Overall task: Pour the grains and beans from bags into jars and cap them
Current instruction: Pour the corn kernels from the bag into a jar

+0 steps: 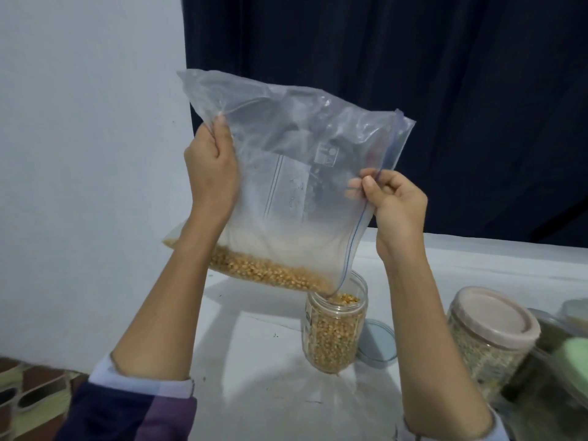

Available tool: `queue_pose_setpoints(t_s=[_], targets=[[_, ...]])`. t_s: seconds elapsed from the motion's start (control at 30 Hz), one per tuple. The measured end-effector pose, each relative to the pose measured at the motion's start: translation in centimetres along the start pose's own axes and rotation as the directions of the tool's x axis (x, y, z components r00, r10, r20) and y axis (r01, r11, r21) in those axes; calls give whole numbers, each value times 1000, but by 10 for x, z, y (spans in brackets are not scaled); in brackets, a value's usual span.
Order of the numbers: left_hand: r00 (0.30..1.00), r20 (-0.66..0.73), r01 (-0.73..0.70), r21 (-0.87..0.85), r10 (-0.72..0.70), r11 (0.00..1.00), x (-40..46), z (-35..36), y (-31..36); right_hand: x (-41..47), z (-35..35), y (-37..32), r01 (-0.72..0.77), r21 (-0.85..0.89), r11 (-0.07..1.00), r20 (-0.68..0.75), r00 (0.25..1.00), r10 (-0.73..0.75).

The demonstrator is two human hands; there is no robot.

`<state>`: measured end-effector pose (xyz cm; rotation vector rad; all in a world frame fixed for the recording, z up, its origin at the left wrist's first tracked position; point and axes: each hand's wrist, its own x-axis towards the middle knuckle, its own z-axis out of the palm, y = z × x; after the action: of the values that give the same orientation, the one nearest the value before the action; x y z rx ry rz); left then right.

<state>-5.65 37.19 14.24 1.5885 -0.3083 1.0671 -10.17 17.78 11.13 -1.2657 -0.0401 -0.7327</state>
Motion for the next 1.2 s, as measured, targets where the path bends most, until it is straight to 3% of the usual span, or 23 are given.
queue_pose_setpoints(t_s=[0.3,1.2], targets=[[1000,-16,-25,-16,25,1000,0,2,5,2,2,-2,23,-2,1000,-40,999,-23],[995,-85,-50,-51,46,997,-5,2,6,8,15,1,-1,-58,998,47,999,4]])
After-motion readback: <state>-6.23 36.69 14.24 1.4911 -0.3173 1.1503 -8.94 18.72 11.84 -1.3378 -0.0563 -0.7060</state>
